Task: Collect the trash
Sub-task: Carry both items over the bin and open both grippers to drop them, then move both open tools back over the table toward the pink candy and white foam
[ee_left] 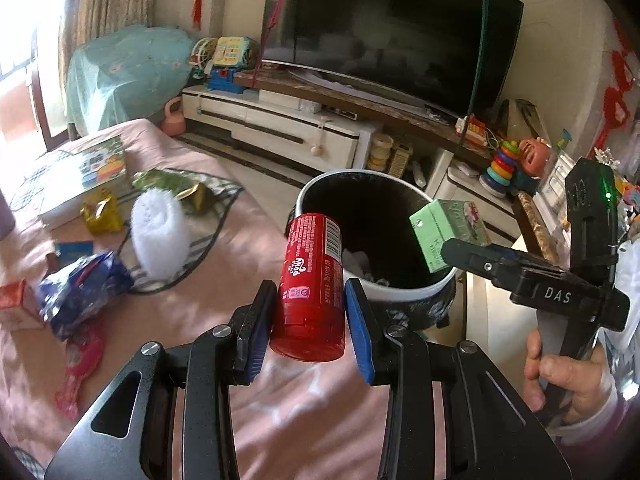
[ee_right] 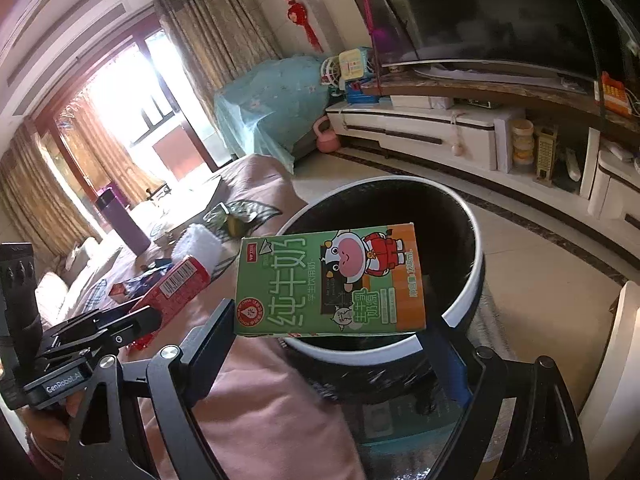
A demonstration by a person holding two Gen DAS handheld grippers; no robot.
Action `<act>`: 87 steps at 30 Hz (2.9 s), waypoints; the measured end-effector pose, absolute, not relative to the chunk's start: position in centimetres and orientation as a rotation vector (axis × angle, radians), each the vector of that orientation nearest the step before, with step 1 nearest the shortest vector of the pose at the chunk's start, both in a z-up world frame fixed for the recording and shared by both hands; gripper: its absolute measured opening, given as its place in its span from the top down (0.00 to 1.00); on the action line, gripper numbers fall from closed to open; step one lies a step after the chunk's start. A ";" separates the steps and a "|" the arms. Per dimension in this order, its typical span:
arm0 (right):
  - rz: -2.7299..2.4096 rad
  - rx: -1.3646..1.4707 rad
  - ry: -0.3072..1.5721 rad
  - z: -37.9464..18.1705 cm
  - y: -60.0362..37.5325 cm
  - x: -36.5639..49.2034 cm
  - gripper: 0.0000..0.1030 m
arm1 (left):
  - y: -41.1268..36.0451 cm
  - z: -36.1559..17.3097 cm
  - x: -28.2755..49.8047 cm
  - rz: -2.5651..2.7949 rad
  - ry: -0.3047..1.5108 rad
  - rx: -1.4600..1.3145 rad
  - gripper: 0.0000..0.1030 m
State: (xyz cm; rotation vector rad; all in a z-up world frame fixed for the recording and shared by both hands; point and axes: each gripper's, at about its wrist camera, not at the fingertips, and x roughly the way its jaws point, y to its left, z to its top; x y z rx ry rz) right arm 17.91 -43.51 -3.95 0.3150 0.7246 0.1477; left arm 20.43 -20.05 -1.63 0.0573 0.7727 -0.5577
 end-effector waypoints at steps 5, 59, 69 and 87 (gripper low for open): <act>0.144 0.328 0.730 -4.0 -44.8 18.7 0.14 | -21.8 -1.6 21.5 -0.570 0.781 0.062 0.67; 0.301 0.334 0.766 -4.1 -39.0 18.7 0.11 | -11.6 -5.0 19.5 -0.392 0.889 -0.100 0.44; 0.387 0.308 0.812 -5.8 -32.5 18.3 0.11 | -5.3 -5.3 17.7 -0.297 0.871 -0.154 0.44; 0.399 0.251 0.836 -7.0 -27.8 19.7 0.11 | -1.3 -7.0 18.9 -0.251 0.918 -0.128 0.44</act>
